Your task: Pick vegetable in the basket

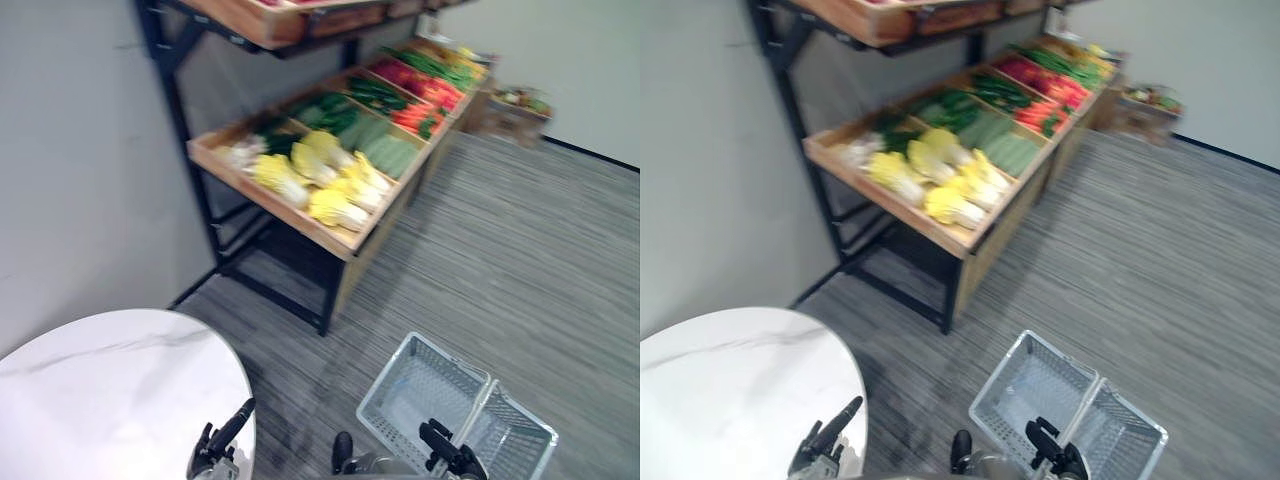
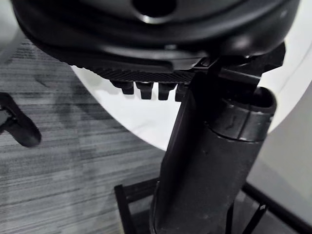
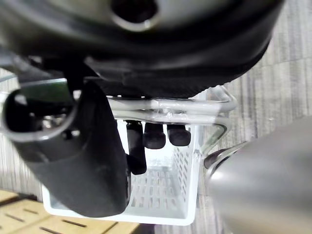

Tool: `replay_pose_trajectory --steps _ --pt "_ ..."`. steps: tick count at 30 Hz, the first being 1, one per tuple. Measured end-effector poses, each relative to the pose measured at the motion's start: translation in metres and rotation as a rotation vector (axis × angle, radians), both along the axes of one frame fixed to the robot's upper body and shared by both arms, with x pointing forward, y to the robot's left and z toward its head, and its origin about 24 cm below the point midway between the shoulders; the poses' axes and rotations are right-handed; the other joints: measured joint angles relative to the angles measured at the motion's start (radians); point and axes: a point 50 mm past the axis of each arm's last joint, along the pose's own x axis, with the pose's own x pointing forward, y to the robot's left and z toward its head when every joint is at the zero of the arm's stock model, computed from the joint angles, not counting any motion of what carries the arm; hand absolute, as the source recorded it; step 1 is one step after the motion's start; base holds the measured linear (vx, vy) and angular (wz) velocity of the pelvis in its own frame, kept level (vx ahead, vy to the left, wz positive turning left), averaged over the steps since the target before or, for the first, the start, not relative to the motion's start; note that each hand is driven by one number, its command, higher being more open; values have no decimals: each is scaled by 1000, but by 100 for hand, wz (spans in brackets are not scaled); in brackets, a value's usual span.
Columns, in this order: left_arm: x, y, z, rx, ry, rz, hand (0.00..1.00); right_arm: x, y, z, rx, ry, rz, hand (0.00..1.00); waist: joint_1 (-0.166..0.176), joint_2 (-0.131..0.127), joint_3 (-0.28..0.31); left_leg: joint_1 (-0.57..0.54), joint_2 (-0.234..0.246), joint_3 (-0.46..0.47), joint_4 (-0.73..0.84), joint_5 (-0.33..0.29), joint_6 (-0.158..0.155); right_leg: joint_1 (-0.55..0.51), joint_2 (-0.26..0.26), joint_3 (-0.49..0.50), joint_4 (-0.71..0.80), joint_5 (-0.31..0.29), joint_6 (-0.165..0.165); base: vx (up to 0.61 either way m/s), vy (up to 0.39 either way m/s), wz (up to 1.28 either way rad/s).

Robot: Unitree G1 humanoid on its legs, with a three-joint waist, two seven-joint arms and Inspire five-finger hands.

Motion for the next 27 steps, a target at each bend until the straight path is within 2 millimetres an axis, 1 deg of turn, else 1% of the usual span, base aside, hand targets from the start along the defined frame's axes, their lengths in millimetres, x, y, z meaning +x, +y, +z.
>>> replay_pose_trajectory --steps 1,2,3,4,5,6,7,8,9,10,11,12,14,15,17,20,23,26,27 --pt "-1 2 0 4 3 2 100 -5 -1 -2 -4 25 -10 0 -14 -5 -1 2 -2 16 16 -1 4 10 -41 -20 107 -55 11 -113 -40 -64" --pt "-2 3 -1 6 19 -24 100 -10 -7 -3 -16 38 -35 0 -23 -4 -2 2 1 28 41 -3 7 41 -103 -53 188 -105 20 68 -110 -31" --pt "-6 5 -2 11 35 -21 100 -21 -16 -6 -23 78 -70 0 -27 -13 -11 0 -3 44 94 -4 7 96 -180 -96 171 -120 67 128 -174 -43" --pt "-10 7 -4 9 50 -14 100 -21 -17 -7 -22 88 -71 0 -24 -13 -16 -10 4 45 114 0 6 112 -155 -110 127 -127 57 137 -190 -68" --pt "-17 6 -7 2 82 -12 100 -21 -23 -6 -35 94 -60 0 -23 17 -21 -38 43 44 155 9 17 165 -98 -114 -3 -121 61 106 -205 -74" --pt "-24 4 -9 -5 102 -23 100 -18 -24 -6 -38 94 -56 0 -20 18 -23 -73 41 31 147 -25 2 227 -55 -91 -176 -115 55 -18 -191 -79" --pt "-23 2 -9 -5 96 -48 100 -13 -27 -6 -39 98 -51 0 -22 29 -11 -97 25 22 68 -31 6 244 -35 -77 -264 -89 46 -110 -152 -61" --pt "-23 0 -9 -8 98 -61 100 -14 -28 -7 -36 112 -49 0 -28 30 -6 -107 23 26 26 -15 11 247 -23 -72 -287 -65 40 -164 -46 -63" --pt "-25 -2 -9 -10 102 -74 100 -17 -26 -9 -26 133 -44 0 -16 39 -11 -113 19 29 -24 98 22 256 1 -52 -337 -35 46 -102 14 -62" --pt "-25 -4 -10 -14 101 -89 100 -19 -25 -10 -25 140 -36 0 -13 50 -18 -111 26 36 -33 114 0 268 21 -30 -397 -10 52 -14 10 -58" --pt "-25 -7 -10 -18 100 -96 100 -19 -22 -10 -23 142 -21 0 -15 53 -18 -118 30 37 -31 115 -1 275 30 -29 -427 8 54 4 -16 -38" --pt "-22 -6 -9 -15 94 -106 100 -20 -17 -12 -11 151 4 0 -23 52 -13 -130 36 37 -30 123 -2 285 44 -20 -480 43 53 -2 -16 -13" --pt "-19 -5 -9 -8 89 -127 100 -22 -16 -12 -9 161 14 0 -26 48 -10 -131 33 36 -34 138 -1 293 46 -13 -512 64 54 -34 -14 -13" --pt "-17 -5 -8 -5 87 -140 100 -26 -17 -13 -11 173 18 0 -34 48 -9 -128 28 32 -38 149 0 309 46 -12 -539 78 55 -44 -15 -6" --pt "-14 -6 -8 -4 78 -147 100 -31 -19 -14 -1 199 12 0 -35 48 -6 -122 18 25 -50 173 4 327 43 -13 -571 98 55 -59 -19 6" --pt "-6 -9 -6 0 67 -184 100 -35 -19 -14 33 212 -14 0 -39 55 4 -119 10 -4 -70 200 0 343 44 -26 -596 115 53 -99 -53 17" --pt "-9 -10 -8 -5 83 -191 100 -37 -20 -15 76 209 -40 0 -46 57 7 -111 11 -23 -79 215 -3 360 56 -36 -610 123 47 -111 -61 15" --pt "-14 -10 -10 -12 115 -206 100 -35 -19 -14 96 191 -62 0 -44 56 9 -96 21 -31 -91 214 -4 367 74 -13 -622 129 47 -123 -49 -16" --pt "-19 -9 -11 -22 121 -172 100 -35 -18 -15 118 178 -107 0 -34 51 12 -93 17 -89 -81 211 1 368 82 28 -623 134 44 -95 -21 -80"
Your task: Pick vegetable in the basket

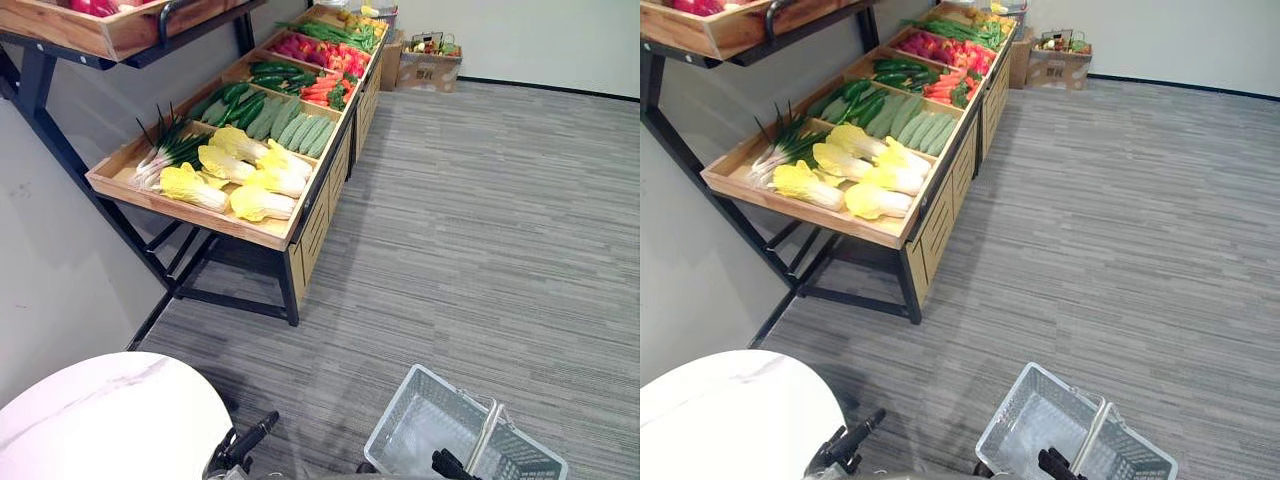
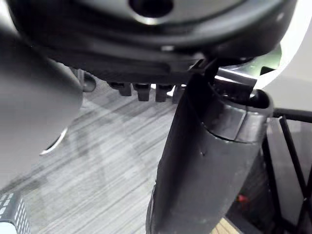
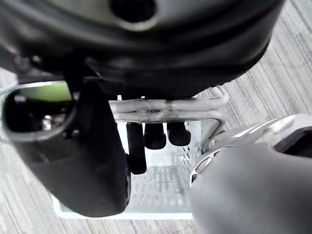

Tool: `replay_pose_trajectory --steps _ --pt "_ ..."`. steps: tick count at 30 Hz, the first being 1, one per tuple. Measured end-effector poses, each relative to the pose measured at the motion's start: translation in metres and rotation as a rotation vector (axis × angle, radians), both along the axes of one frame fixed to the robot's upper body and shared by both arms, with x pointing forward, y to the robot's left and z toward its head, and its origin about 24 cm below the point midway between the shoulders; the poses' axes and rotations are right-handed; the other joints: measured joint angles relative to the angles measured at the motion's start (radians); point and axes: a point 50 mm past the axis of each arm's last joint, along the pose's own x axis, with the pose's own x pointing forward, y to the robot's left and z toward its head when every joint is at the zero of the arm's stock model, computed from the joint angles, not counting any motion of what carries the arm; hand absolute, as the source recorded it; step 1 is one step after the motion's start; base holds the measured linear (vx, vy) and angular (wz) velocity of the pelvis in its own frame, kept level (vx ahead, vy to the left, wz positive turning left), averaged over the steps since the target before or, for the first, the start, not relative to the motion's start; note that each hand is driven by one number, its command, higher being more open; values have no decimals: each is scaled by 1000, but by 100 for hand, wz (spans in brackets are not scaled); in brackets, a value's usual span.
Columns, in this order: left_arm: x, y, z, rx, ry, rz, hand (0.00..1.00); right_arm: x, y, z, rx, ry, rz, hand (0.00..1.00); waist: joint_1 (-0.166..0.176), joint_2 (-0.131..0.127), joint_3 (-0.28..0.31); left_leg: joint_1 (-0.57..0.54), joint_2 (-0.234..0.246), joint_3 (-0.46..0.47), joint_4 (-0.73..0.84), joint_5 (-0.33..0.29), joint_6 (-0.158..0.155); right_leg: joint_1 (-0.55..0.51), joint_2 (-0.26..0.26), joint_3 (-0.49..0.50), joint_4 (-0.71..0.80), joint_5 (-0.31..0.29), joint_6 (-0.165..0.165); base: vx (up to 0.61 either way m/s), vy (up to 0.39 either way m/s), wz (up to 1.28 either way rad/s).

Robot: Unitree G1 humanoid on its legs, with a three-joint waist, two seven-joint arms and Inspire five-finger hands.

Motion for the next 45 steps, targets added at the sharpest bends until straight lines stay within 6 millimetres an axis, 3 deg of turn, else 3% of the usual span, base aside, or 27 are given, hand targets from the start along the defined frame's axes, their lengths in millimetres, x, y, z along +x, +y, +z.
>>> replay_pose_trajectory --steps 1,3,4,5,9,13,14,24,28,32,40,41,42,45 --pt "-7 -1 -1 -10 9 46 100 0 0 0 6 -4 -13 0 16 1 -1 -8 -17 -131 20 -26 8 -10 10 64 10 5 -1 -110 -11 -107" --pt "-17 -2 -3 -21 17 109 100 5 1 1 11 -19 -21 0 38 10 -5 -8 -39 -277 31 -60 7 -40 37 159 24 4 -1 -79 40 -147" --pt "-26 -5 -5 -27 31 134 100 7 0 2 6 -30 -11 0 36 26 -13 -8 -33 -332 23 -94 6 -58 67 205 27 5 0 -74 63 -156" --pt "-29 -5 -5 -32 32 147 100 5 1 2 8 -29 -15 0 33 31 -14 -2 -24 -315 23 -115 -9 -64 76 225 29 9 0 -48 81 -129" --pt "-23 -5 -4 -20 7 112 100 -11 2 1 10 -14 -42 0 28 35 -31 8 -10 -209 7 -113 -5 -101 69 229 46 28 3 -5 75 -68" --pt "-7 -9 -1 -30 -40 77 100 -21 1 1 16 2 -66 0 26 47 -40 11 -6 -194 -12 -110 -11 -120 67 210 57 33 6 66 19 -11" --pt "12 -9 4 -37 -114 77 100 -21 5 0 17 11 38 0 31 16 -77 24 2 -185 -21 -101 -28 -60 77 184 -49 91 -5 0 0 0" --pt "8 -8 3 -34 -105 85 100 -21 6 0 23 5 18 0 32 17 -78 17 7 -186 -22 -101 -28 -52 75 174 -80 95 1 0 -1 1" --pt "0 -8 2 -22 -97 94 100 -24 7 0 23 -11 -49 0 38 25 -82 21 24 -182 -31 -99 -35 -51 69 74 -80 66 -14 40 -28 10" --pt "-12 -9 -1 -22 -64 101 100 -24 5 0 17 -25 -81 0 49 34 -88 50 44 -113 -32 -103 -46 -43 92 97 -79 73 -14 129 -10 -20" --pt "-12 -11 -1 -11 -49 69 100 -21 6 1 11 -45 -94 0 51 38 -93 85 47 -49 -8 -102 -48 -24 94 129 -86 58 -10 20 14 -20" --pt "-13 -11 -1 -10 -48 69 100 -22 6 1 12 -45 -102 0 51 39 -93 86 48 -46 -4 -102 -48 -23 90 115 -86 44 -16 -42 4 -4" --pt "-14 -13 -2 -14 -43 65 100 -23 4 1 6 -43 -129 0 51 44 -93 89 53 -40 0 -102 -47 -14 72 21 -85 21 -10 -45 27 -5" --pt "-15 -12 -2 -12 -41 64 100 -27 5 0 5 -37 -139 0 53 39 -91 99 53 -36 10 -107 -48 -5 69 12 -77 44 8 1 23 -9"
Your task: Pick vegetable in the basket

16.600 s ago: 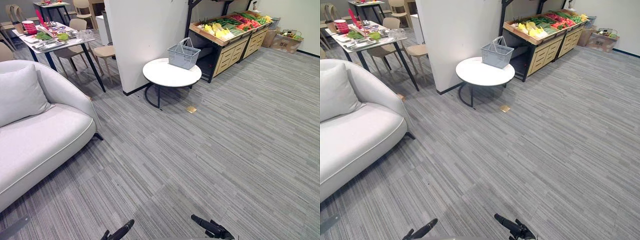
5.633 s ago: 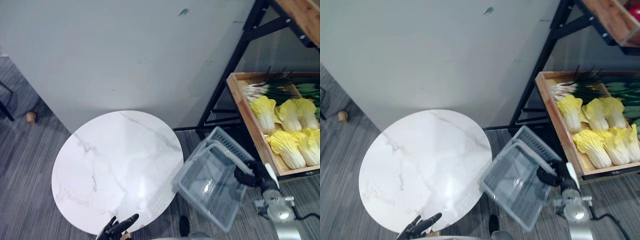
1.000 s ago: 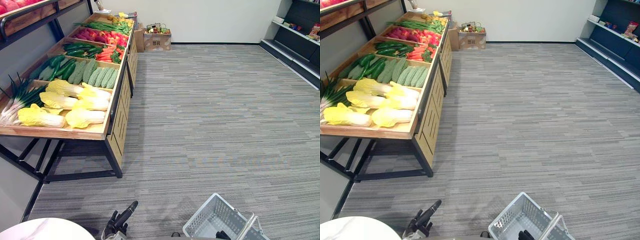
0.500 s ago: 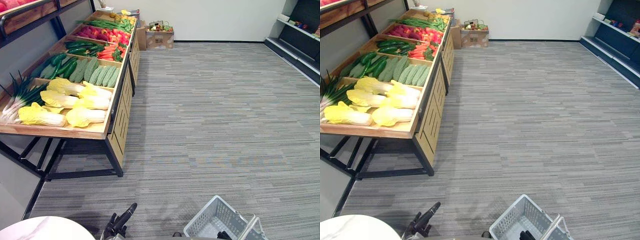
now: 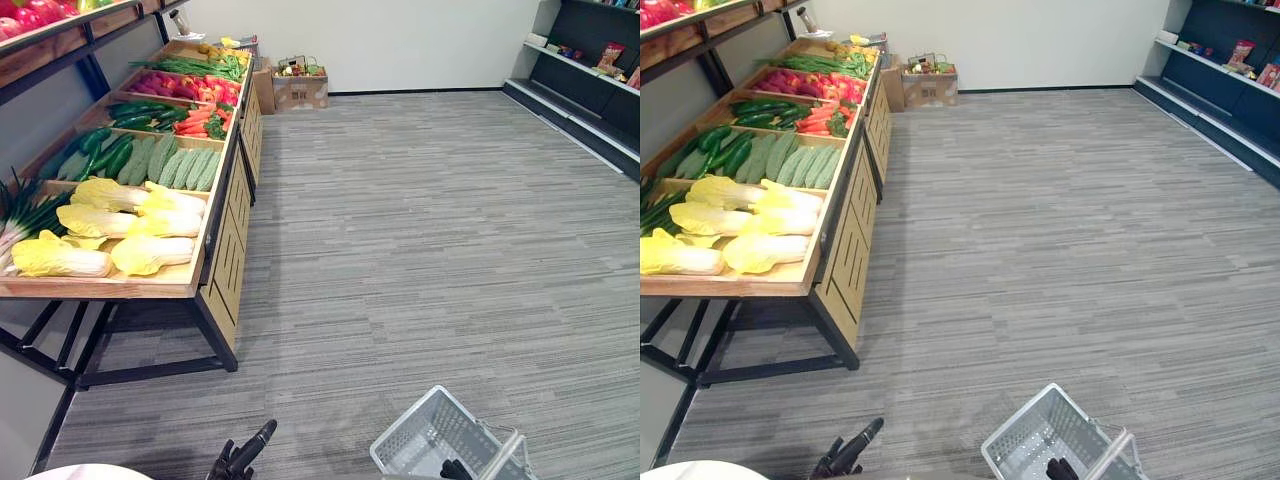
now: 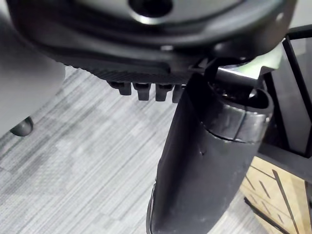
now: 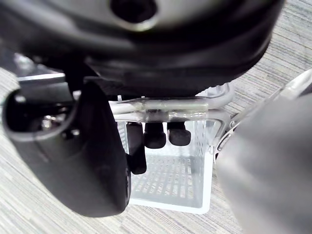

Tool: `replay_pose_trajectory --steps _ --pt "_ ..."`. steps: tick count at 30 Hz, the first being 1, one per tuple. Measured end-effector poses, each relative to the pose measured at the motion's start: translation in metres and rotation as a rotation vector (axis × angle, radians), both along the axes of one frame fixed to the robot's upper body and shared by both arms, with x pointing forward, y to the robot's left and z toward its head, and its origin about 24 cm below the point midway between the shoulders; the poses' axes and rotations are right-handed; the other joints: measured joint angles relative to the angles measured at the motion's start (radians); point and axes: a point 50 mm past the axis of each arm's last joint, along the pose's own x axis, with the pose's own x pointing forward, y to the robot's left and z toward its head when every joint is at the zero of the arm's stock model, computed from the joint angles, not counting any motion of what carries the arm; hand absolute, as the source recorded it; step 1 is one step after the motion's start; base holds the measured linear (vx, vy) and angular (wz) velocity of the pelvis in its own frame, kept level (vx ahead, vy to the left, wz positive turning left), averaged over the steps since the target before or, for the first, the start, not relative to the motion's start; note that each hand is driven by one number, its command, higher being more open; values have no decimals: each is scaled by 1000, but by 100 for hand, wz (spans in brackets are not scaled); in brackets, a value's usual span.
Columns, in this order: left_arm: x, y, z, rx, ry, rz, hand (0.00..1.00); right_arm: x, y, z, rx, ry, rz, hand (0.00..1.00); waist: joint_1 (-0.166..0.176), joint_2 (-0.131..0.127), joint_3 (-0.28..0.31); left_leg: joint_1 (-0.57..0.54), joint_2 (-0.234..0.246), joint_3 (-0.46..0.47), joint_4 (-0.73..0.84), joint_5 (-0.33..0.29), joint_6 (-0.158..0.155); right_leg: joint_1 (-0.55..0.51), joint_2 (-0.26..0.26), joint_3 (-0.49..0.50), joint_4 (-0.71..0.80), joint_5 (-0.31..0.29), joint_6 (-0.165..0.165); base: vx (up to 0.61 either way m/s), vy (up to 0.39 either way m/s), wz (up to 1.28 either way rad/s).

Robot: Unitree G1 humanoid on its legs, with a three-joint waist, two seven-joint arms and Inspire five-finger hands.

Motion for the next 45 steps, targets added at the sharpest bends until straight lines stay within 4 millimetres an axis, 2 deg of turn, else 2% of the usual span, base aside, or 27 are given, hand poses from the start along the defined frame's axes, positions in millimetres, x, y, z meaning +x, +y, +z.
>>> replay_pose_trajectory --steps 3,4,5,6,8,10,12,14,15,17,19,22,23,25,27,29,30,31,33,35,36,37,38,39,40,43,45 --pt "2 -1 0 -2 -5 -7 100 5 -2 1 -4 -11 4 0 0 3 14 15 4 15 8 -22 13 -22 4 17 87 -23 -9 32 53 -26" --pt "5 -2 1 3 -10 -41 100 9 -2 1 -5 -23 3 0 -1 2 21 20 8 12 25 -59 23 -93 -7 18 249 -93 18 -47 87 -20" --pt "6 -2 1 3 -12 -44 100 10 -1 1 -5 -26 4 0 -1 2 24 23 7 12 25 -67 25 -107 -11 17 284 -104 23 -99 120 -31" --pt "9 1 2 8 -15 -47 100 16 0 2 -5 -43 6 0 -2 -9 38 27 2 15 34 -84 7 -190 -38 -8 457 -137 39 -90 86 -24" --pt "12 7 3 26 -14 -41 100 22 -2 4 -9 -66 3 0 -12 -13 67 29 0 14 73 -108 19 -289 -101 -53 688 -137 47 -98 67 -7" --pt "4 13 2 41 11 -17 100 10 0 2 4 -46 -65 0 -30 -29 80 63 -4 -7 77 -120 21 -343 -170 -85 843 -157 41 7 8 31" --pt "-4 14 1 43 30 -8 100 -2 -2 1 2 -30 -132 0 -32 -33 84 95 3 -19 72 -130 13 -347 -205 -84 812 -164 55 144 -81 30" --pt "-7 17 1 45 37 14 100 -11 -1 1 3 -8 -149 0 -35 -46 89 118 13 -34 74 -150 -19 -310 -223 -82 606 -122 94 281 -213 30" --pt "-5 15 0 32 41 23 100 -16 0 -1 11 16 -159 0 -42 -40 101 133 44 -41 83 -166 -42 -257 -195 -120 531 -107 39 336 -224 30" --pt "-2 10 0 26 36 4 100 -14 -1 -1 9 12 -163 0 -45 -14 105 136 65 -39 66 -154 -45 -262 -178 -134 545 -132 33 244 -142 17" --pt "0 10 0 27 31 9 100 -7 1 -1 14 -3 -156 0 -49 -13 114 168 70 -31 27 -140 -66 -274 -176 -137 598 -182 26 216 -112 3" --pt "-5 14 0 37 41 30 100 -7 6 -2 23 -3 -156 0 -51 -26 105 197 70 -11 2 -117 -43 -288 -191 -146 679 -270 24 245 -104 7" --pt "-6 17 1 43 42 35 100 -6 8 -2 29 -3 -151 0 -52 -37 98 194 70 -11 22 -109 3 -285 -192 -150 689 -294 24 314 -145 8" --pt "-9 20 2 47 31 56 100 -6 9 -2 30 3 -135 0 -53 -40 65 112 107 -30 173 -99 21 -277 -176 -159 662 -307 17 338 -202 8" --pt "-7 20 3 44 8 75 100 -7 5 -2 19 14 -103 0 -52 -28 47 1 162 -91 388 -65 62 -243 -143 -167 613 -311 10 295 -192 5" --pt "2 19 5 40 -43 66 100 -7 0 -1 13 31 -63 0 -52 -5 45 -146 222 -184 684 49 40 -168 -96 -167 537 -318 -6 297 -144 -1" --pt "4 19 6 40 -55 63 100 -7 -2 -1 12 35 -56 0 -52 -2 48 -181 231 -192 759 42 40 -141 -90 -167 515 -317 -9 296 -73 3" --pt "7 21 8 49 -70 57 100 -9 -3 -2 12 49 -44 0 -52 -7 51 -225 228 -193 836 21 42 -97 -87 -167 479 -315 -12 284 -45 8" --pt "11 25 9 61 -78 35 100 -12 1 -5 39 78 -30 0 -51 -31 60 -274 201 -124 803 -38 30 14 -94 -169 382 -284 -12 307 -24 3" --pt "13 28 10 71 -80 23 100 -6 2 -6 47 64 -26 0 -51 -47 71 -303 149 -71 609 -61 12 70 -113 -168 328 -275 -1 271 40 -3" --pt "15 26 10 70 -80 18 100 -5 -2 -5 41 58 -49 0 -50 -53 80 -321 102 -60 456 -60 10 100 -129 -168 305 -273 2 204 87 1" --pt "14 25 10 68 -76 19 100 -3 -4 -5 38 51 -54 0 -50 -62 86 -335 63 -65 340 -44 8 115 -145 -166 295 -273 3 380 197 -12" --pt "10 25 8 60 -55 24 100 0 -5 -4 36 42 -49 0 -46 -78 100 -342 6 -78 167 68 22 143 -169 -153 277 -272 20 292 180 -21" --pt "8 24 7 54 -47 35 100 1 -6 -4 33 37 -47 0 -44 -74 101 -339 -9 -90 110 143 25 154 -168 -145 268 -269 31 361 238 -38" --pt "2 27 5 58 -27 46 100 4 -8 -3 28 25 -38 0 -33 -65 95 -321 -26 -89 63 243 60 160 -173 -117 261 -277 59 260 145 -21" --pt "8 35 8 79 -35 38 100 14 2 -3 45 -14 -26 0 -36 -110 99 -300 -84 -80 22 238 82 158 -231 -86 268 -259 84 267 121 9" --pt "7 34 7 75 -29 37 100 17 1 -2 40 -25 -20 0 -32 -109 100 -276 -95 -61 21 227 94 169 -246 -66 276 -240 105 224 142 -1"
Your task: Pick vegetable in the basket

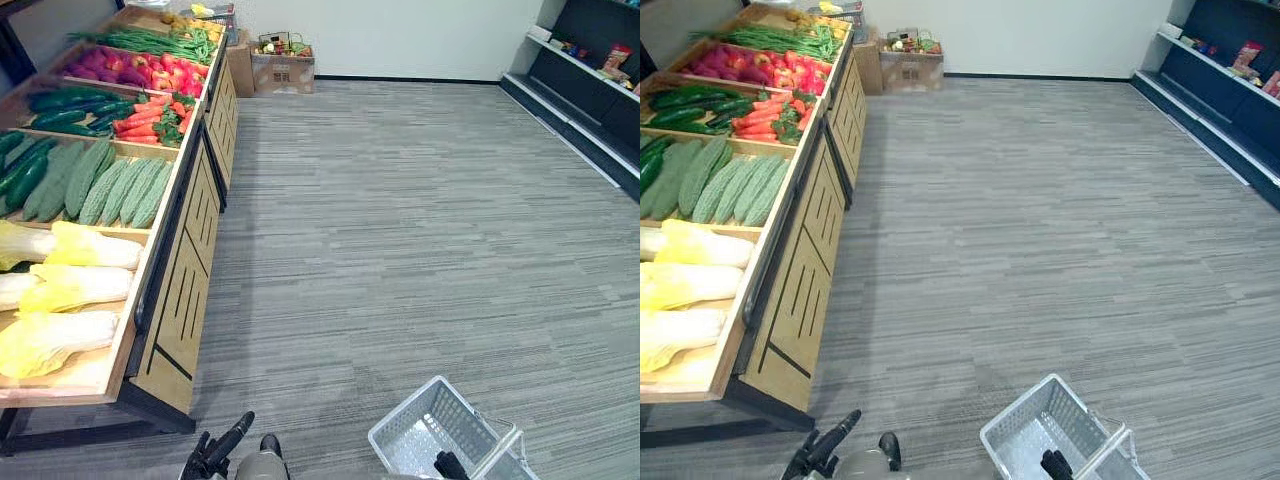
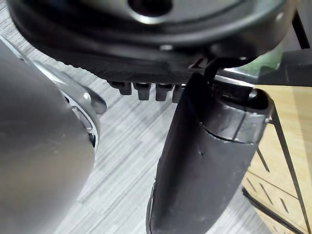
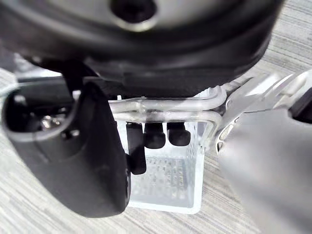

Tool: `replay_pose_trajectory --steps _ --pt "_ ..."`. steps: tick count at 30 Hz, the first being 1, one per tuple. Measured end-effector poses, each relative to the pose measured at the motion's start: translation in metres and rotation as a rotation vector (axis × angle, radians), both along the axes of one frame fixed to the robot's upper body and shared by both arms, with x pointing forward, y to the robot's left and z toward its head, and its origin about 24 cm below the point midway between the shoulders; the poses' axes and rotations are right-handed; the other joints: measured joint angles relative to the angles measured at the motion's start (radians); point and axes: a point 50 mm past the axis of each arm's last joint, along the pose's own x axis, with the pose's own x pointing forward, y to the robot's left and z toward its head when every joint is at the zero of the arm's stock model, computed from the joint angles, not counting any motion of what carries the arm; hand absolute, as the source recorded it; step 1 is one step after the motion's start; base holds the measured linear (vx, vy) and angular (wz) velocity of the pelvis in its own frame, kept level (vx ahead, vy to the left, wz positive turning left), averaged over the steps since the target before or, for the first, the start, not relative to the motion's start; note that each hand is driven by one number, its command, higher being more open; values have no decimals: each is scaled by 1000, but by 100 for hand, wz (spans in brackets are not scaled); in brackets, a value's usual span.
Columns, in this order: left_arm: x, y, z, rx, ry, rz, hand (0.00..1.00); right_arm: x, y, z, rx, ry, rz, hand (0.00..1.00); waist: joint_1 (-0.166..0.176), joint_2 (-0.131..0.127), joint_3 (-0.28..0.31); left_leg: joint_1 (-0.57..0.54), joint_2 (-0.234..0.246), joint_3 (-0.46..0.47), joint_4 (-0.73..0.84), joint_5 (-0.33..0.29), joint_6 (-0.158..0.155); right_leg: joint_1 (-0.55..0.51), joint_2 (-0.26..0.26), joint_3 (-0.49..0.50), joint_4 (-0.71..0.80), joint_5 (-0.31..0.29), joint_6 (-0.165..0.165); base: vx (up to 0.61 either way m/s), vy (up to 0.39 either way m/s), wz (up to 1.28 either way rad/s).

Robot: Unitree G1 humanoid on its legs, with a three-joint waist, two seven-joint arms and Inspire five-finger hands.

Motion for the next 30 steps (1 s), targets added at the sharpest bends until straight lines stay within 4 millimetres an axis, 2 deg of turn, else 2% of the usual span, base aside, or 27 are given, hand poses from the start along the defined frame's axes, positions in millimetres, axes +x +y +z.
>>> replay_pose_trajectory --steps 3,7,9,11,13,14,15,16,17,18,19,20,21,22,24,25,26,28,29,30 --pt "-2 -4 -2 -12 13 -12 100 2 -1 0 -10 -3 29 0 2 15 -6 32 -18 6 -15 -14 2 21 -17 19 -5 20 18 124 94 -7" --pt "-5 -9 -4 -23 35 -55 100 3 -6 1 -25 -4 48 0 3 34 -17 50 -49 -1 -58 -22 11 16 -40 13 11 22 21 45 65 6" --pt "-5 -11 -5 -26 45 -77 100 2 -11 1 -37 -1 39 0 3 43 -23 56 -65 -9 -78 -32 20 -5 -55 10 67 22 22 35 102 22" --pt "-7 -13 -6 -27 53 -102 100 2 -15 2 -50 -2 39 0 0 53 -30 63 -95 -32 -98 -37 29 -60 -87 10 216 22 22 50 150 36" --pt "-7 -11 -5 -16 57 -124 100 2 -15 2 -60 5 32 0 0 43 -32 80 -131 -55 -111 -44 41 -126 -134 21 377 33 32 80 116 46" --pt "-7 -9 -5 -10 59 -129 100 3 -18 3 -72 3 30 0 -2 40 -33 83 -141 -61 -113 -45 49 -152 -150 27 434 47 22 123 113 50" --pt "-9 -7 -5 -5 66 -133 100 5 -21 4 -80 -4 32 0 -3 37 -34 93 -158 -80 -123 -50 56 -206 -176 32 547 101 -21 141 85 51" --pt "-13 -9 -6 -10 74 -131 100 5 -20 4 -79 -6 23 0 -8 45 -31 116 -165 -105 -134 -57 73 -244 -178 56 643 132 -22 143 69 50" --pt "-15 -7 -6 -6 79 -128 100 5 -20 4 -78 -8 10 0 -12 44 -30 121 -167 -117 -133 -58 91 -265 -166 68 679 101 -15 175 27 53" --pt "-23 -3 -6 6 104 -120 100 4 -15 3 -61 -8 0 0 -21 33 -27 142 -164 -145 -133 -69 106 -315 -120 69 721 13 1 143 -2 42" --pt "-25 -2 -6 9 111 -117 100 2 -13 2 -53 -2 -3 0 -24 31 -24 152 -161 -156 -134 -74 108 -333 -95 65 718 -16 -1 166 -29 56" --pt "-27 -1 -7 7 118 -105 100 -1 -11 1 -42 2 -31 0 -28 30 -23 169 -153 -178 -136 -84 108 -372 -50 54 686 -51 -11 150 -48 55" --pt "-27 -2 -7 1 115 -83 100 -8 -10 1 -32 13 -55 0 -32 31 -22 190 -148 -197 -139 -97 107 -407 -22 42 627 -61 -18 151 -52 55" --pt "-28 -3 -7 -3 112 -67 100 -12 -8 0 -25 24 -59 0 -33 31 -22 197 -144 -201 -140 -106 108 -424 -14 36 589 -61 -18 145 -56 50" --pt "-28 -7 -8 -22 97 -11 100 -20 -5 0 -14 29 -99 0 -38 42 -26 213 -122 -214 -129 -139 97 -463 15 32 412 -44 -14 164 -88 37" --pt "-26 -10 -7 -34 78 28 100 -23 -1 -1 1 31 -121 0 -40 49 -28 218 -100 -218 -120 -166 79 -487 36 38 238 12 -13 222 -130 21" --pt "-25 -11 -7 -38 68 44 100 -24 1 -1 3 29 -126 0 -41 50 -28 220 -88 -221 -108 -187 67 -496 44 45 151 52 -13 244 -144 15" --pt "-25 -11 -7 -39 58 67 100 -27 5 -1 6 28 -131 0 -41 46 -28 230 -68 -232 -65 -249 35 -492 48 50 50 113 -19 318 -188 12" --pt "-24 -11 -7 -40 57 67 100 -33 5 -2 5 42 -135 0 -41 45 -32 246 -51 -243 -34 -297 13 -475 51 39 50 188 -23 424 -244 20" --pt "-22 -13 -7 -44 53 66 100 -34 5 -2 4 46 -134 0 -42 48 -33 259 -36 -248 -27 -313 0 -470 57 27 72 203 -31 615 -351 28"
